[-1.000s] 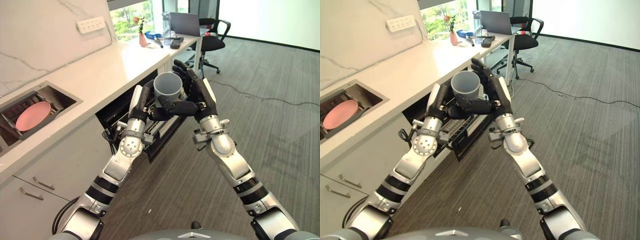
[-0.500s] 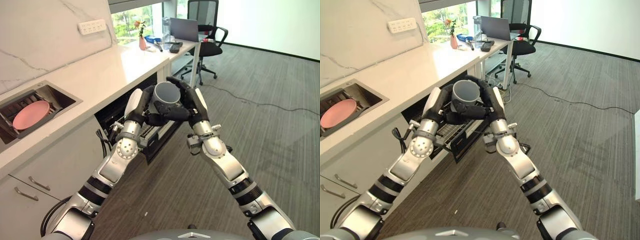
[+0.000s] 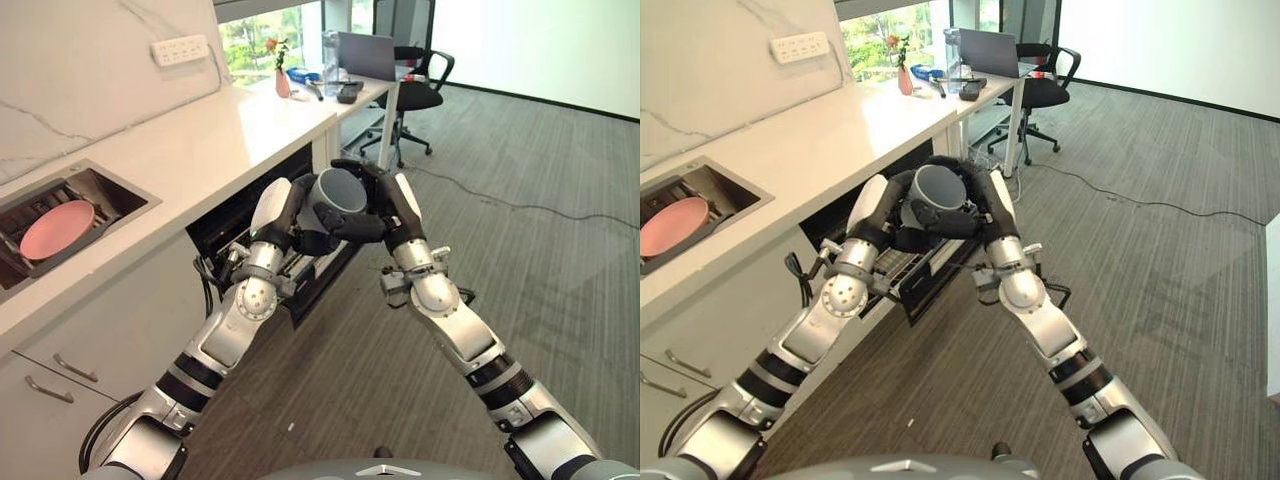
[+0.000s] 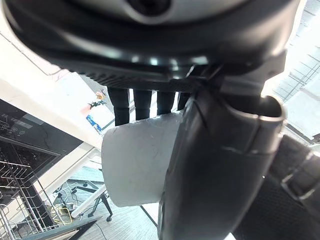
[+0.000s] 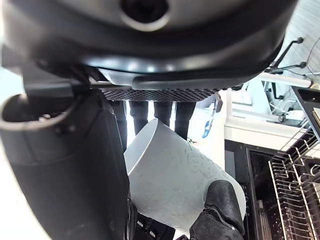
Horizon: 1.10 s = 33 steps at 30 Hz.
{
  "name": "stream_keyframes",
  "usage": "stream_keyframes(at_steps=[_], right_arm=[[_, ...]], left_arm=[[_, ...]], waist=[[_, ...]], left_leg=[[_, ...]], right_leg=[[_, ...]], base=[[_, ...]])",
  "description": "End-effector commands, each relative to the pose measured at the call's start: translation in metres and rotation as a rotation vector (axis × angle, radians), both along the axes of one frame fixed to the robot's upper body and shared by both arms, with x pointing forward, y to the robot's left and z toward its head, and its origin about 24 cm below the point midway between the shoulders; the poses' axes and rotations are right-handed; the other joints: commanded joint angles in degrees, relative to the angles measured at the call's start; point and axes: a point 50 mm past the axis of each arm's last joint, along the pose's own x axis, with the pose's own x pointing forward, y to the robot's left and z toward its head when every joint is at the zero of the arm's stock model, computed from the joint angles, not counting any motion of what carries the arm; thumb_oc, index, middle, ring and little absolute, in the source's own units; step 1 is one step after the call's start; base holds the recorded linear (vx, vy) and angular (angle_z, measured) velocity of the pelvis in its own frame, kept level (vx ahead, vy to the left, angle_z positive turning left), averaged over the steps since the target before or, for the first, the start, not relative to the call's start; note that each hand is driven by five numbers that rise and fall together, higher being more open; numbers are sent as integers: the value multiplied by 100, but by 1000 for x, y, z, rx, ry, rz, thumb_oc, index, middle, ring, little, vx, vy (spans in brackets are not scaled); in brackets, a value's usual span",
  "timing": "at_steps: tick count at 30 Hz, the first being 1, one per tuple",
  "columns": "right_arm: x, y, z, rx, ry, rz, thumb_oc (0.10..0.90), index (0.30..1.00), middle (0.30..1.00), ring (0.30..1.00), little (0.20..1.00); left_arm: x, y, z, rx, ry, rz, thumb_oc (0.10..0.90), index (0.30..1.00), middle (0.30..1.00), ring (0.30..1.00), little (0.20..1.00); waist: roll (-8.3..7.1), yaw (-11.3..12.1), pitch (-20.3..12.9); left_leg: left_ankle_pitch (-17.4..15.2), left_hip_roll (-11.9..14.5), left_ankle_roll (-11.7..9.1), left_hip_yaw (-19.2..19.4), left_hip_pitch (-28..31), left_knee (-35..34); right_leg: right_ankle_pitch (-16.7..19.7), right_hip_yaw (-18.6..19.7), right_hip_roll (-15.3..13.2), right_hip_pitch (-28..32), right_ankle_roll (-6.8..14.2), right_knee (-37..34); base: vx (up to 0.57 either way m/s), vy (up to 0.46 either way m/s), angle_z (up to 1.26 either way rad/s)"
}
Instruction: Place the dishes in the dishwasher.
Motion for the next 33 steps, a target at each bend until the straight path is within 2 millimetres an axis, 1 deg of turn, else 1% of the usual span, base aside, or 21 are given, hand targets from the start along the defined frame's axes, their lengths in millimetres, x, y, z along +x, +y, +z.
stream_keyframes(at_steps=[1,2,3,4,6,9,15,16,18,21,23,24,26,27,28,29,30,31,32,33], right_arm=[[9,-26,60,297,-283,-126,400,300,300,300,300],[9,-26,60,297,-283,-126,400,300,300,300,300],[6,-27,63,333,-307,-112,400,300,300,300,300],[0,-33,69,378,-379,-127,400,300,300,300,300],[-2,-39,72,386,-428,-167,400,300,300,300,300],[-5,-44,74,376,-469,-199,400,300,300,300,300],[-16,-54,76,401,-548,-260,400,300,300,300,300],[-16,-54,76,401,-548,-261,400,300,300,300,300],[-19,-54,77,408,-564,-266,400,300,300,300,300],[-18,-58,78,414,-570,-272,400,300,300,300,300],[-11,-62,77,364,-542,-281,400,300,300,300,300],[-11,-62,77,364,-542,-281,400,300,300,300,300],[9,-68,83,274,-502,-306,400,300,300,300,300],[15,-68,91,256,-510,-308,400,300,300,300,300],[15,-68,91,256,-510,-308,400,300,300,300,300],[21,-71,97,211,-511,-315,400,300,300,300,300],[33,-77,108,163,-505,-337,400,300,300,300,300],[33,-77,108,163,-505,-337,400,300,300,300,300],[41,-84,115,120,-501,-356,400,300,300,300,300],[51,-94,130,65,-506,-386,400,300,300,300,300]], left_arm=[[-24,-46,84,-161,-461,-260,576,564,564,564,564],[-24,-46,84,-161,-461,-260,576,564,564,564,564],[-23,-46,83,-167,-454,-256,800,900,900,900,900],[-21,-45,78,-183,-426,-246,800,900,900,900,900],[-19,-44,72,-180,-390,-239,800,900,900,900,900],[-18,-41,68,-178,-367,-228,800,900,900,900,900],[-16,-28,44,-194,-266,-161,800,900,900,900,900],[-16,-28,44,-195,-265,-161,800,900,900,900,900],[-17,-25,35,-233,-215,-140,800,900,900,900,900],[-16,-19,21,-241,-155,-102,800,900,900,900,900],[-16,-14,11,-232,-115,-80,800,900,900,900,900],[-16,-14,11,-233,-116,-81,800,900,900,900,900],[-17,-5,-2,-202,-59,-54,800,900,900,900,900],[-18,0,-6,-197,-47,-38,800,900,900,900,900],[-18,0,-6,-197,-47,-38,800,900,900,900,900],[-18,5,-10,-186,-32,-23,800,900,900,900,900],[-22,14,-22,-177,14,13,800,900,900,900,900],[-22,14,-22,-177,14,13,800,900,900,900,900],[-25,21,-33,-173,55,44,800,900,900,900,900],[-29,32,-49,-159,111,94,800,900,900,900,900]], waist=[[180,137,-189],[180,137,-189],[179,143,-187],[194,165,-194],[205,183,-197],[214,196,-197],[196,278,-213],[195,274,-217],[188,301,-222],[157,366,-230],[116,418,-222],[118,414,-222],[50,535,-210],[27,572,-191],[27,572,-191],[1,612,-179],[-56,726,-148],[-56,726,-148],[-94,778,-128],[-141,859,-76]], left_leg=[[-390,190,-404,-63,30,57],[-390,190,-404,-63,30,57],[-392,185,-403,-74,27,57],[-397,180,-399,-101,25,57],[-396,174,-395,-130,26,57],[-395,178,-398,-148,27,57],[-392,177,-398,-216,9,57],[-392,176,-397,-220,8,57],[-387,180,-403,-248,-4,57],[-379,176,-418,-328,-45,57],[-366,179,-424,-383,-85,57],[-366,178,-424,-389,-89,57],[-349,165,-435,-463,-153,57],[-343,157,-439,-485,-182,57],[-343,157,-439,-485,-182,57],[-332,150,-443,-505,-211,57],[-301,139,-455,-561,-288,57],[-301,139,-455,-561,-288,57],[-279,132,-467,-601,-348,57],[-224,120,-489,-673,-496,57]], right_leg=[[-704,-91,-387,311,532,80],[-704,-91,-387,311,532,80],[-704,-107,-389,316,528,80],[-718,-150,-390,335,522,80],[-728,-174,-389,352,520,80],[-737,-196,-394,363,520,80],[-765,-276,-393,407,515,80],[-766,-280,-394,409,515,80],[-775,-309,-391,422,506,80],[-792,-351,-384,438,494,80],[-799,-391,-382,437,488,80],[-801,-396,-382,435,488,80],[-799,-448,-377,430,474,80],[-796,-473,-377,422,469,80],[-796,-473,-377,422,469,80],[-794,-496,-374,414,465,80],[-785,-541,-373,388,462,80],[-785,-541,-373,388,462,80],[-784,-575,-365,362,459,80],[-772,-612,-359,266,452,80]], base=[[0,0,0],[5,-10,4],[6,-6,6],[8,-8,9],[6,-2,7],[4,-1,7],[6,-2,5],[10,-5,5],[12,-1,5],[16,0,10],[2,-1,19],[-4,1,24],[8,-1,21],[10,-2,15],[7,-2,24],[12,1,18],[12,1,18],[12,2,15],[8,10,26],[8,10,26]])
